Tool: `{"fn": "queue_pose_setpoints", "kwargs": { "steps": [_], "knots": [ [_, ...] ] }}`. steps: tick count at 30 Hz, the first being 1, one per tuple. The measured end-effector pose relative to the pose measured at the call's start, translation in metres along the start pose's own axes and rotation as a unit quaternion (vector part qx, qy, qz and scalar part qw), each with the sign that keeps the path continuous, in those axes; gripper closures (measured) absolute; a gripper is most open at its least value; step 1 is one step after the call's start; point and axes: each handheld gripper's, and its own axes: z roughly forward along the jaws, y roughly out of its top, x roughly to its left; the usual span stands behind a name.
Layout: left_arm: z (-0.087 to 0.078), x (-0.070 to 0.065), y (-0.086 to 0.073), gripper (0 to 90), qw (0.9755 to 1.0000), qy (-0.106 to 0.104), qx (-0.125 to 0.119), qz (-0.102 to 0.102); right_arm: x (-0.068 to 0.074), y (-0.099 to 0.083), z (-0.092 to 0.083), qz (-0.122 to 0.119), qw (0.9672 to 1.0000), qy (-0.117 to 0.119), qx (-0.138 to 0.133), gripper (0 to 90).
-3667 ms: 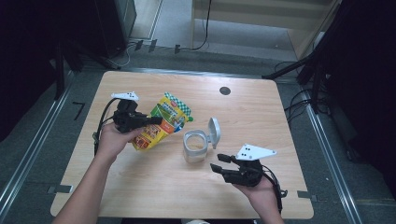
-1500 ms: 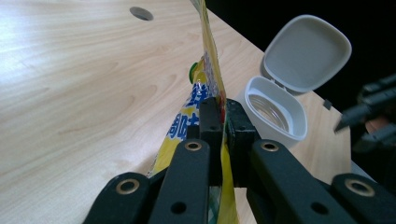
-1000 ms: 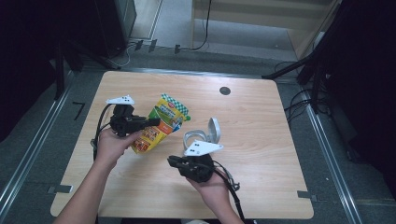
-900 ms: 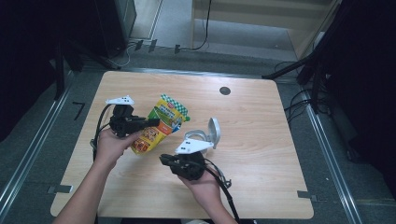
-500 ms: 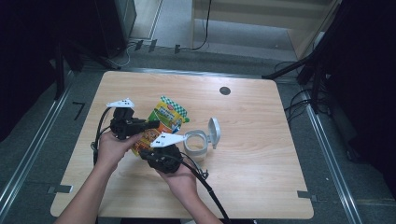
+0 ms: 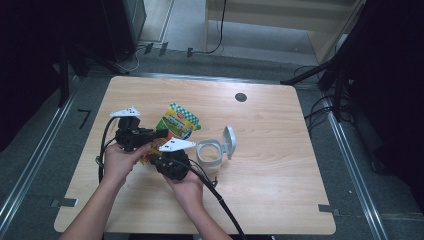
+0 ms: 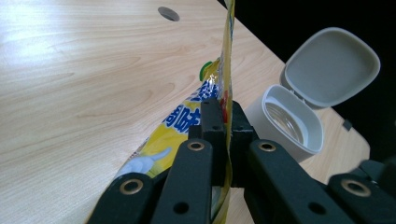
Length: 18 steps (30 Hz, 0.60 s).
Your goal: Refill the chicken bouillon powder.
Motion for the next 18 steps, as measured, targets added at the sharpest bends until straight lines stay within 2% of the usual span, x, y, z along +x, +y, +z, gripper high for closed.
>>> {"fn": "queue_pose_setpoints", "kwargs": {
  "steps": [6,10,12,18],
  "knots": [
    [0.006,-0.003,-0.001,90.0,1.0,0.001,0.001,-0.009,0.011,0.002,0.003,-0.014,0.9998,0.013,-0.008,89.3],
    [0.009,-0.005,-0.001,90.0,0.9999,0.0,0.003,-0.016,0.015,0.001,0.005,-0.015,0.9997,0.017,-0.008,89.5],
    [0.011,-0.008,0.0,90.0,0.9997,-0.01,0.002,-0.023,0.018,0.001,0.008,-0.021,0.9997,0.011,-0.009,90.0],
    [0.011,-0.007,-0.003,90.0,0.9993,-0.01,0.011,-0.035,0.014,-0.001,0.009,-0.014,0.9998,-0.011,-0.003,90.0]
  ]
}}
